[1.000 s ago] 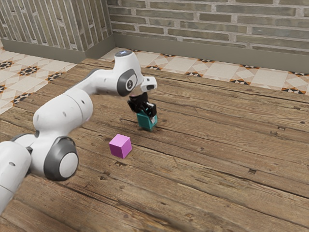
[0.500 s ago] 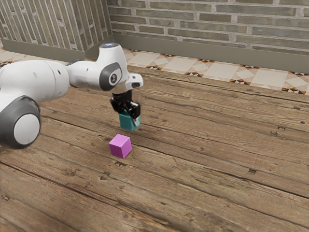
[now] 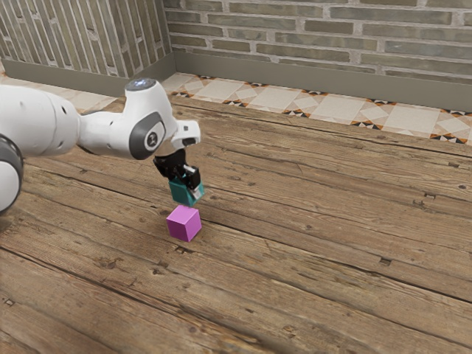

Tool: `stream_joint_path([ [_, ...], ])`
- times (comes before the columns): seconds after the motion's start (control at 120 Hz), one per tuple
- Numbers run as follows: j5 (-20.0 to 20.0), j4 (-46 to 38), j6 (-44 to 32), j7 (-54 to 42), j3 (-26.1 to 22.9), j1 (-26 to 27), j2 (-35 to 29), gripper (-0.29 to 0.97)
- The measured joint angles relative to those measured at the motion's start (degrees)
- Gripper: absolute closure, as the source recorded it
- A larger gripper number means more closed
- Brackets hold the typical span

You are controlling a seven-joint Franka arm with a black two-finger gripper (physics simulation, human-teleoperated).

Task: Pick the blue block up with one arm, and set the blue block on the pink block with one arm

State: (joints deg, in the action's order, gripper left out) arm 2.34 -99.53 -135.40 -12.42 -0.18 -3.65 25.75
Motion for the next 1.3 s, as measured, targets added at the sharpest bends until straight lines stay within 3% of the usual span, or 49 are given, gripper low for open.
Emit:
stream_joint_path([
  [0.575, 2.54, -13.48, -5.32, 0.76, -0.06, -0.29, -7.84, 0.38],
  [1.3, 1.63, -12.63, -5.45, 6.11, -0.59, -0.29, -7.44, 0.4],
])
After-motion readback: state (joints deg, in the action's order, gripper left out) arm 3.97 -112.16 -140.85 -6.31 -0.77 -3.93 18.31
